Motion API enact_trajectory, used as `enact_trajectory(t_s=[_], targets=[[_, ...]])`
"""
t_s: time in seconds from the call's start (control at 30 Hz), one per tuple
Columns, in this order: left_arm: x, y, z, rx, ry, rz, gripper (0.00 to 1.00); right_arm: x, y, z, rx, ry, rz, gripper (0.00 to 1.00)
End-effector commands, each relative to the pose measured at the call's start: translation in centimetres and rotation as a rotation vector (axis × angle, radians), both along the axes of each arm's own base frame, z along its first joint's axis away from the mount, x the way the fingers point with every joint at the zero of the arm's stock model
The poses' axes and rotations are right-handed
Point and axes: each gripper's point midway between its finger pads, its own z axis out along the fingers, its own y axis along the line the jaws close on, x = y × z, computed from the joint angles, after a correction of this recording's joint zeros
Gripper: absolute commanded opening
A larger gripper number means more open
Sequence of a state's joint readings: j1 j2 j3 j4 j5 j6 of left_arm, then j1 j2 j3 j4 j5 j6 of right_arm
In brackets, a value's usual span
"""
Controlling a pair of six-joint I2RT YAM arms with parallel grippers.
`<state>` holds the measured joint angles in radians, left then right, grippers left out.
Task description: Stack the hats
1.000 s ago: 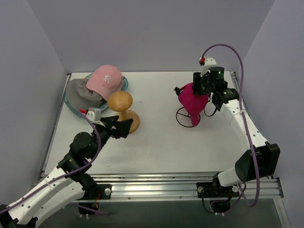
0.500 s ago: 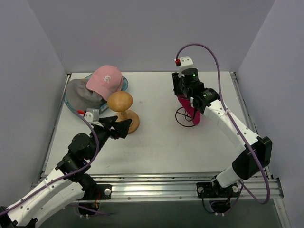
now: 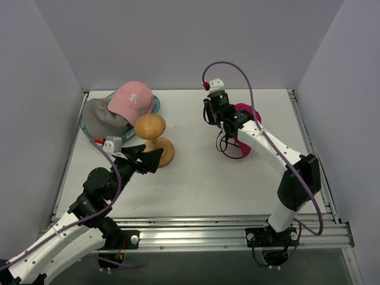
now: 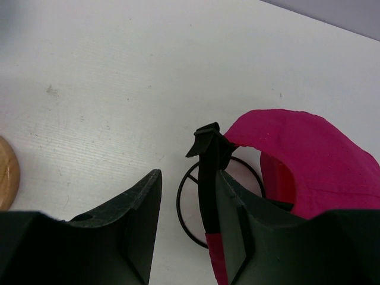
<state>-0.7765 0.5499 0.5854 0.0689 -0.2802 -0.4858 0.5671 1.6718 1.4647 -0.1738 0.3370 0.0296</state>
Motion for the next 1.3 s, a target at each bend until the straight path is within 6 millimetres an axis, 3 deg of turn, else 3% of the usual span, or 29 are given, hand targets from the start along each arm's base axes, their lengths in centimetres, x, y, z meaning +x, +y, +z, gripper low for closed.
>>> enact_trajectory(t_s=[0.0, 0.3, 0.5, 0.8, 0.97, 1.1, 1.27], targets=[[0.0, 0.3, 0.6, -0.005, -0.020, 0.013, 0.94, 0.7, 0.1, 1.3, -0.007, -0.026, -0.032, 0.37], [-0.1, 0.5, 0.7, -0.007, -0.024, 0.015, 0.94, 0.2, 0.3, -0.5, -0.052, 0.009, -0.066, 0.37], [-0.1, 0.5, 0.8, -0.009, -0.024, 0.016, 0.94, 0.2, 1.0, -0.6, -0.082, 0.006, -0.070, 0.37], [-0.2, 0.5, 0.9, -0.010, -0.026, 0.015, 0.94, 1.0, 0.7, 0.9, -0.174, -0.024, -0.104, 0.38], [-0.2, 0.6, 0.8, -0.008, -0.025, 0.018, 0.94, 0.9, 1.9, 2.6, -0.115, -0.039, -0.052, 0.38], [-0.3, 0.6, 0.8, -0.010, -0.025, 0.016, 0.94, 1.0, 0.9, 3.3, -0.139, -0.044, -0.089, 0.40], [-0.2, 0.4, 0.7, -0.009, -0.023, 0.011, 0.94, 1.5, -0.4, 1.3, -0.140, 0.025, -0.108, 0.41]])
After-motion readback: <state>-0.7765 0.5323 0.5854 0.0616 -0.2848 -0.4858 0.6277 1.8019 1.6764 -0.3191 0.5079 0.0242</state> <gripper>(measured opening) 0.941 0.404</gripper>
